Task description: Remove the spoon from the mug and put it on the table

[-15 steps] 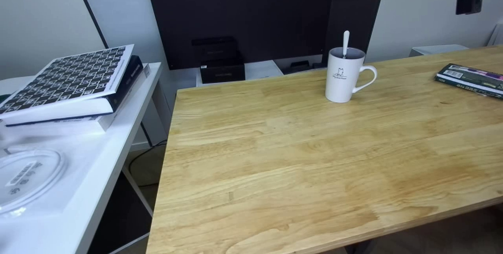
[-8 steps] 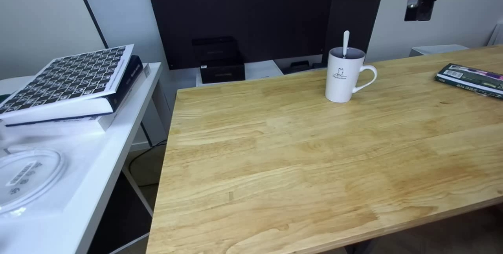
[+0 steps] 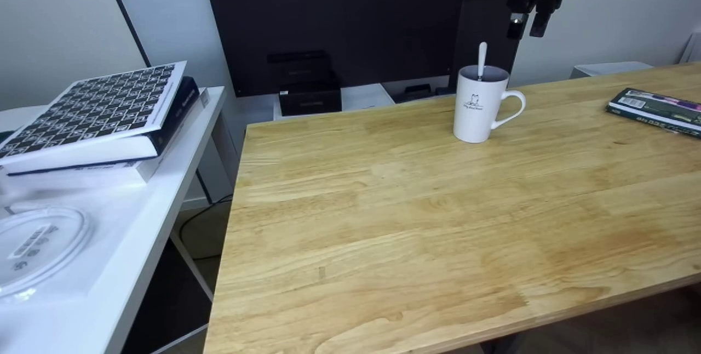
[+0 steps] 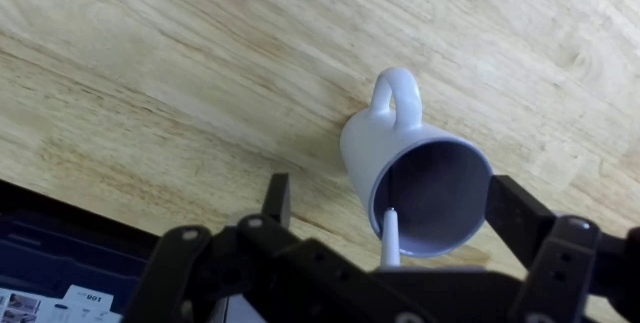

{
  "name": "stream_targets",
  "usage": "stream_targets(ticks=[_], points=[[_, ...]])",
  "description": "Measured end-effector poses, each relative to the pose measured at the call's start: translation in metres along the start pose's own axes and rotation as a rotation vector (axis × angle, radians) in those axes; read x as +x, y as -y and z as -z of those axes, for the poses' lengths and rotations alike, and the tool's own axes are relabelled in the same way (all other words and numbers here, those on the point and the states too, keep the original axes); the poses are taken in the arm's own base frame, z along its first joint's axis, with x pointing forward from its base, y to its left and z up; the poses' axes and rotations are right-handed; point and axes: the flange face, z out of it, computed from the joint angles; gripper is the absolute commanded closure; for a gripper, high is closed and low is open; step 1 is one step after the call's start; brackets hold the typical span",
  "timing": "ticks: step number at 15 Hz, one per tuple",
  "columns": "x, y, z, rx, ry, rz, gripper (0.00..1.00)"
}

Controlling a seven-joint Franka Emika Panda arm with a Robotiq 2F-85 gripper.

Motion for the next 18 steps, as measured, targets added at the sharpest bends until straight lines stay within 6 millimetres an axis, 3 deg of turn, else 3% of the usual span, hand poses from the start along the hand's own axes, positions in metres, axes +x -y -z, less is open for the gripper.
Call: stream_targets(ticks=[8, 18], points=[[0.013, 0.013, -0.023, -0.030, -0.080, -0.022, 0.00], [0.022, 0.015, -0.021, -0.115, -0.158, -0.047, 0.00]])
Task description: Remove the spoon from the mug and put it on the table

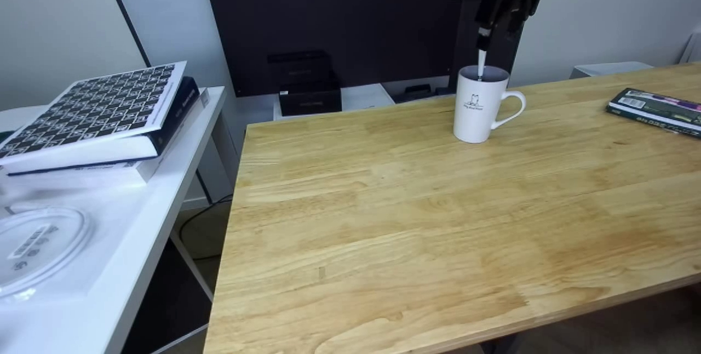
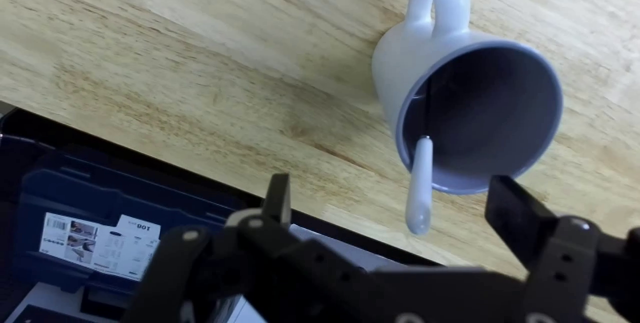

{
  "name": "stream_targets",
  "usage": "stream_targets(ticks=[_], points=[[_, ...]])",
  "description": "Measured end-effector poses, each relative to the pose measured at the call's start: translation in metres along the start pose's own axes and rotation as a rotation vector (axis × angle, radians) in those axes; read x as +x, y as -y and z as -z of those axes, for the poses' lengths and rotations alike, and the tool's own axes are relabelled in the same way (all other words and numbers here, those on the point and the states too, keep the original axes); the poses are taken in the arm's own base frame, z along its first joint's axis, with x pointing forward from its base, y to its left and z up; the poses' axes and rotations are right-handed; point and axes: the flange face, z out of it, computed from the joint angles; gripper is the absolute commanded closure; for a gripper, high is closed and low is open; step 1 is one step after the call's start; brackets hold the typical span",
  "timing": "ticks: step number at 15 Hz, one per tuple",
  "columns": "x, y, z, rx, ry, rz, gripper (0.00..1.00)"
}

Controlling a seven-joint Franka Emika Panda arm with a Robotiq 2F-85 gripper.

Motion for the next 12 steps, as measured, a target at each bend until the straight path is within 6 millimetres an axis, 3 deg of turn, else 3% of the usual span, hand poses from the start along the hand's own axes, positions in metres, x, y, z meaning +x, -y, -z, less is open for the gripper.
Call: stream_targets(ticks=[12], points=[[-0.003, 0.000, -0.014, 0.048, 0.006, -0.094, 0.00]])
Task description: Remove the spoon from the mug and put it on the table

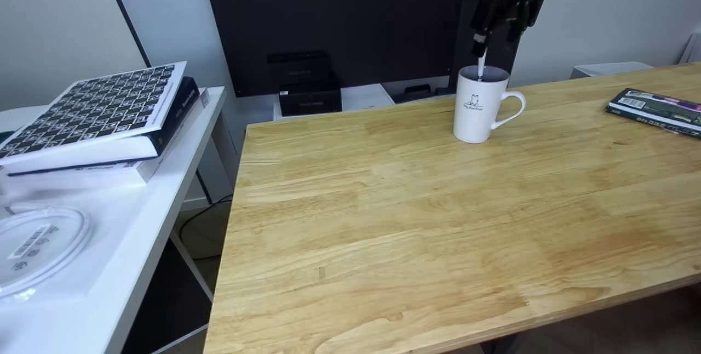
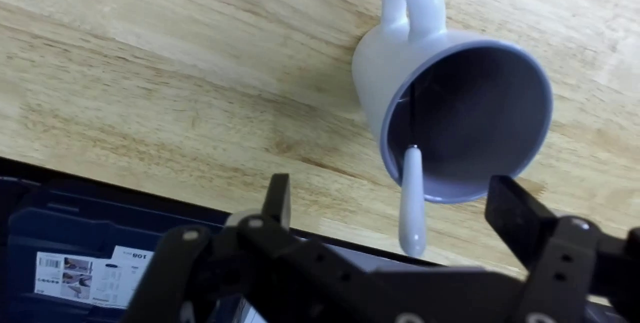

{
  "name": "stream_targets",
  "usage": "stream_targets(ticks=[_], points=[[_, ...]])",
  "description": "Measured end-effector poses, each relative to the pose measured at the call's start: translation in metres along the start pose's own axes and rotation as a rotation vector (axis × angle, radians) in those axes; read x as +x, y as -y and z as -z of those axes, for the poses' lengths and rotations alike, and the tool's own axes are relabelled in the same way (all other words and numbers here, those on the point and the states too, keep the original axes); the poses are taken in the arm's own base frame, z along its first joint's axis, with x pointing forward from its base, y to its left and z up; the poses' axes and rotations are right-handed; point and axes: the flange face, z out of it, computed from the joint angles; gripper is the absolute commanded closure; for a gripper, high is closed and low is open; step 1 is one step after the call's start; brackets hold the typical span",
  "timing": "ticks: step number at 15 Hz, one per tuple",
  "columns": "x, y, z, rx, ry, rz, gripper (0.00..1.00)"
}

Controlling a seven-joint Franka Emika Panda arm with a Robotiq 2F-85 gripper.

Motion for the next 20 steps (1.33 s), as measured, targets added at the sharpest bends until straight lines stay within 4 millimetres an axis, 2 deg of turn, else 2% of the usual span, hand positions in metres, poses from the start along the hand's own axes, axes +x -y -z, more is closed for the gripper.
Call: stream_targets(ticks=[5, 10, 12, 20], points=[[-0.001, 0.004, -0.012, 0.028, 0.010, -0.039, 0.00], [0.004, 0.008, -0.009, 0.032, -0.011, -0.054, 0.00], [0.005, 0.008, -0.008, 0.032, -0.014, -0.056, 0.27], [0.007, 0.013, -0.006, 0.032, -0.018, -0.064, 0.83]])
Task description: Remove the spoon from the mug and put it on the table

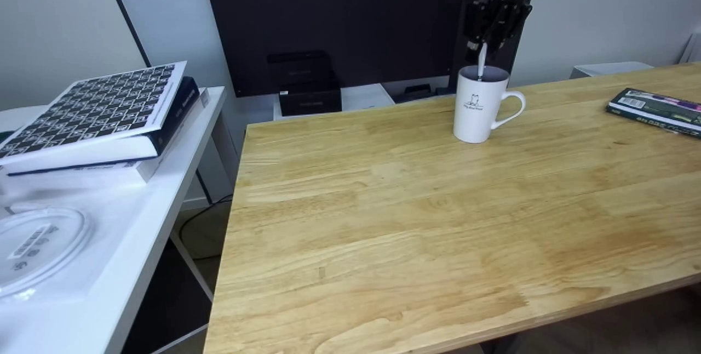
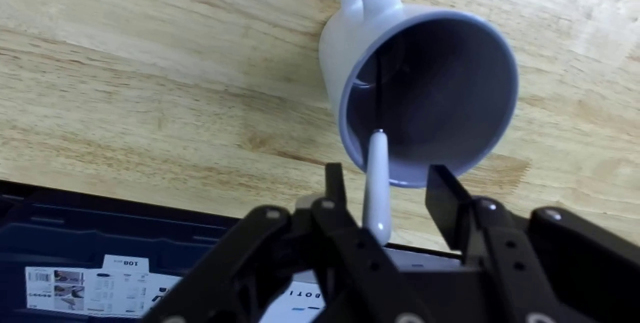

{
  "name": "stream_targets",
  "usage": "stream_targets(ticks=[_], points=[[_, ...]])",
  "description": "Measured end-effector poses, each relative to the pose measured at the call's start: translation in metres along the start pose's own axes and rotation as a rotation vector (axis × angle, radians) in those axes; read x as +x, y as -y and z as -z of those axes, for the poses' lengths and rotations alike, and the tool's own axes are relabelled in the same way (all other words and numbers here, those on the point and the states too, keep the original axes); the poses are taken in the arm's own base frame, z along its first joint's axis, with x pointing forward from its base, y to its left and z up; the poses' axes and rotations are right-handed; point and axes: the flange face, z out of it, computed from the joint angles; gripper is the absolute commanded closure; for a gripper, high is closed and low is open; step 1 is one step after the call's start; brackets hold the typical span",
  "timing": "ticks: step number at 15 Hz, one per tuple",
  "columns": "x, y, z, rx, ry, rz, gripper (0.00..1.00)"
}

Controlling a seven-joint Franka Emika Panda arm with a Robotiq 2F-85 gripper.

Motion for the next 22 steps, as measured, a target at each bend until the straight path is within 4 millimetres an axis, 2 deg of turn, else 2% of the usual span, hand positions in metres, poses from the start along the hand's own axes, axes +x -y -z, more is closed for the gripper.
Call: stream_targets(ticks=[2, 3, 7, 10, 13, 17, 22], points=[[0.001, 0.003, 0.001, 0.000, -0.001, 0.000, 0.97], [0.001, 0.004, 0.001, -0.001, -0.001, 0.000, 0.99], [0.005, 0.010, 0.005, -0.001, -0.005, 0.000, 0.97], [0.014, 0.016, 0.017, -0.002, -0.013, 0.009, 0.97], [0.026, 0.018, 0.044, -0.016, 0.009, 0.027, 0.97], [0.038, 0.013, 0.094, -0.067, 0.066, 0.052, 0.97], [0.036, -0.003, 0.150, -0.136, 0.164, 0.053, 0.97]])
